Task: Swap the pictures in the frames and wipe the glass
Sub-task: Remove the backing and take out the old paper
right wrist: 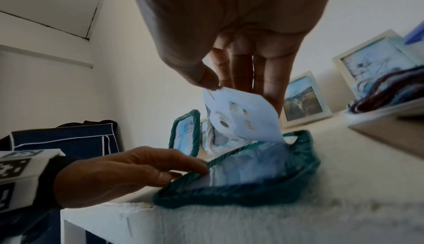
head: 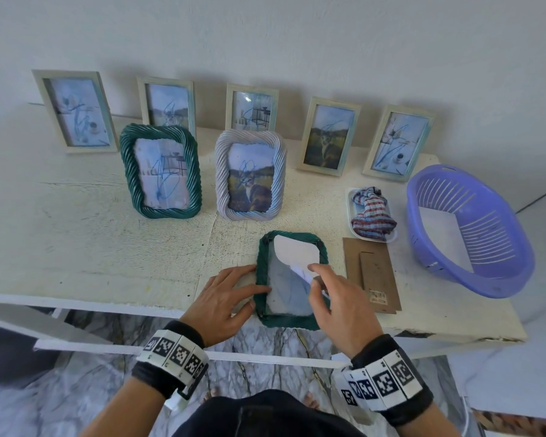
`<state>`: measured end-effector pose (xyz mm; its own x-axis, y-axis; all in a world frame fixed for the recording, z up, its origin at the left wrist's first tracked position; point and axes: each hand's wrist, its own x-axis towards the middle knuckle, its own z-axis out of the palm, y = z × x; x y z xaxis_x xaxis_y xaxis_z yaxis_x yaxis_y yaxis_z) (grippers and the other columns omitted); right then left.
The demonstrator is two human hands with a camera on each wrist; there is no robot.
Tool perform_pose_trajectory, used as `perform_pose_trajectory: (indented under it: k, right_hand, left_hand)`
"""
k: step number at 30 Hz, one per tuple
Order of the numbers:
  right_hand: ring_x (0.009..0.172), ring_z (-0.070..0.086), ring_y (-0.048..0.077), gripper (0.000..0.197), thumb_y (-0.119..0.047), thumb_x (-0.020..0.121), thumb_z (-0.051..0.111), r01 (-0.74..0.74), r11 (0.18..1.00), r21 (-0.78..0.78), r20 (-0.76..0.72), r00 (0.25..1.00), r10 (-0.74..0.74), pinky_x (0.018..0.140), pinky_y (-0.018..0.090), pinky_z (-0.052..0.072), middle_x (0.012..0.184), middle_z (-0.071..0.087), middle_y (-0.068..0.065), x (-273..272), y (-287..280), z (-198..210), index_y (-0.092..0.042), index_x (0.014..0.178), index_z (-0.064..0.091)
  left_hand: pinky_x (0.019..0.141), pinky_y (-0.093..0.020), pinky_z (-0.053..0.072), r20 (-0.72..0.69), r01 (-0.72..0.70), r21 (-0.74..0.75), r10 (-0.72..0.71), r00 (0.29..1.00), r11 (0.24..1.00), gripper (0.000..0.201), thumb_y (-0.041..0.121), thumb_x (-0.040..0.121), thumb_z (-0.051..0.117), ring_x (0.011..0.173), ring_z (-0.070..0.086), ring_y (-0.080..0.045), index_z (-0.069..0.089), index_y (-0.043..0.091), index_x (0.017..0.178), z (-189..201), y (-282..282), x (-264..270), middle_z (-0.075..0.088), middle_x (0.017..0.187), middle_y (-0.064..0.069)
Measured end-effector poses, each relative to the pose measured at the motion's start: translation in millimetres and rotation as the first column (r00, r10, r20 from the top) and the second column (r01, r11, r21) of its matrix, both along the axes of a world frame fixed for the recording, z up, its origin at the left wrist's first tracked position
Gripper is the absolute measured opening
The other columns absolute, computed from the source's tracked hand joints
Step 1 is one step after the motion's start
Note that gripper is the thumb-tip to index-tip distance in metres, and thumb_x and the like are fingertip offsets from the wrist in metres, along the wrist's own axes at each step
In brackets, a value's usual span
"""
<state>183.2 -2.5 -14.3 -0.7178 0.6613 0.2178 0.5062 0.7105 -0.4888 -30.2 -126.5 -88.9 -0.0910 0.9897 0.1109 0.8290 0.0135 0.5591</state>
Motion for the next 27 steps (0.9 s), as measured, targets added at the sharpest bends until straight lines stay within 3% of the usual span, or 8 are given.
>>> perform_pose_trajectory:
  k: [4, 6, 8, 12, 16, 18, 20, 27]
  right_hand:
    - [0.044, 0.04, 0.013, 0.035, -0.024, 0.09, 0.035, 0.158, 0.968, 0.194, 0.014, 0.986, -0.164, 0.039, 0.02, 0.03, 0.056, 0.05, -0.004, 12.1, 10.2, 17.6, -0.011, 0.108, 0.061]
    - [0.041, 0.035, 0.016, 0.03, -0.021, 0.087, 0.038, 0.281, 0.933, 0.225, -0.029, 0.959, -0.282, 0.04, 0.016, 0.018, 0.053, 0.041, -0.006, 21.1, 17.5, 23.0, -0.009, 0.1, 0.062]
    - [0.042, 0.04, 0.025, 0.022, -0.015, 0.086, 0.045, 0.396, 0.901, 0.178, -0.106, 0.918, -0.383, 0.045, 0.02, 0.021, 0.053, 0.041, -0.003, 32.6, 26.5, 22.5, -0.008, 0.099, 0.062]
    - [0.061, 0.055, 0.026, 0.022, -0.017, 0.088, 0.045, 0.494, 0.867, -0.062, -0.263, 0.83, -0.492, 0.059, 0.027, 0.036, 0.07, 0.062, 0.009, 56.3, 39.4, 23.5, -0.004, 0.097, 0.061]
    - [0.083, 0.066, 0.024, 0.015, -0.006, 0.092, 0.052, 0.496, 0.741, -0.452, -0.245, 0.73, -0.638, 0.074, 0.04, 0.055, 0.091, 0.069, 0.008, 88.7, 53.0, 6.9, -0.016, 0.1, 0.058]
    - [0.085, 0.069, 0.025, 0.016, -0.001, 0.092, 0.051, 0.445, 0.649, -0.617, -0.242, 0.678, -0.694, 0.071, 0.045, 0.06, 0.091, 0.07, 0.009, 103.7, 52.2, 3.1, -0.011, 0.102, 0.058]
    - [0.081, 0.07, 0.026, 0.018, 0.005, 0.091, 0.049, 0.414, 0.576, -0.705, -0.239, 0.626, -0.742, 0.064, 0.04, 0.06, 0.089, 0.07, 0.012, 117.2, 47.7, 1.9, -0.005, 0.103, 0.058]
    - [0.064, 0.068, 0.023, 0.022, 0.012, 0.09, 0.048, 0.357, 0.398, -0.845, -0.208, 0.467, -0.86, 0.053, 0.03, 0.058, 0.077, 0.067, 0.019, 176.0, 35.3, -14.0, 0.003, 0.108, 0.055]
  left_hand:
    - [0.102, -0.044, 0.041, 0.003, -0.005, -0.01, 0.005, 1.0, 1.0, 0.038, 0.039, 0.093, 0.044, 0.131, 0.04, -0.019, 0.054, 0.045, 0.129, 0.0, -0.3, -0.3, 0.041, 0.146, 0.006]
    - [0.103, -0.044, 0.04, 0.005, -0.007, -0.012, 0.007, 1.0, 1.0, 0.039, 0.039, 0.092, 0.044, 0.132, 0.039, -0.018, 0.053, 0.046, 0.129, -0.1, -0.4, 0.0, 0.041, 0.146, 0.007]
    - [0.103, -0.043, 0.04, 0.011, -0.007, -0.009, 0.007, 1.0, 1.0, 0.039, 0.038, 0.092, 0.045, 0.132, 0.038, -0.016, 0.053, 0.047, 0.129, -0.7, -0.8, 0.1, 0.04, 0.146, 0.008]
    - [0.103, -0.043, 0.041, 0.008, 0.003, 0.004, -0.003, 1.0, 1.0, 0.04, 0.037, 0.092, 0.046, 0.132, 0.039, -0.016, 0.052, 0.048, 0.13, -1.7, 0.1, -1.8, 0.04, 0.146, 0.009]
    - [0.103, -0.043, 0.042, 0.021, 0.014, 0.019, -0.015, 1.0, 1.0, 0.042, 0.038, 0.092, 0.047, 0.131, 0.04, -0.016, 0.049, 0.049, 0.133, 0.0, 0.1, -3.4, 0.041, 0.146, 0.007]
    - [0.104, -0.04, 0.04, 0.032, -0.002, 0.026, 0.002, 0.999, 1.0, 0.043, 0.041, 0.092, 0.045, 0.132, 0.039, -0.016, 0.049, 0.047, 0.134, 3.4, 2.0, -3.8, 0.04, 0.147, 0.006]
    - [0.104, -0.037, 0.038, 0.02, -0.017, 0.045, 0.016, 1.0, 0.999, 0.043, 0.043, 0.092, 0.045, 0.132, 0.038, -0.016, 0.051, 0.04, 0.135, 9.1, 8.4, -3.7, 0.04, 0.147, 0.005]
    - [0.105, -0.038, 0.04, -0.002, 0.114, 0.141, -0.115, 0.993, 0.983, 0.041, 0.042, 0.093, 0.046, 0.127, 0.044, -0.018, 0.059, 0.028, 0.129, 45.1, 87.0, 39.6, 0.048, 0.141, 0.0]
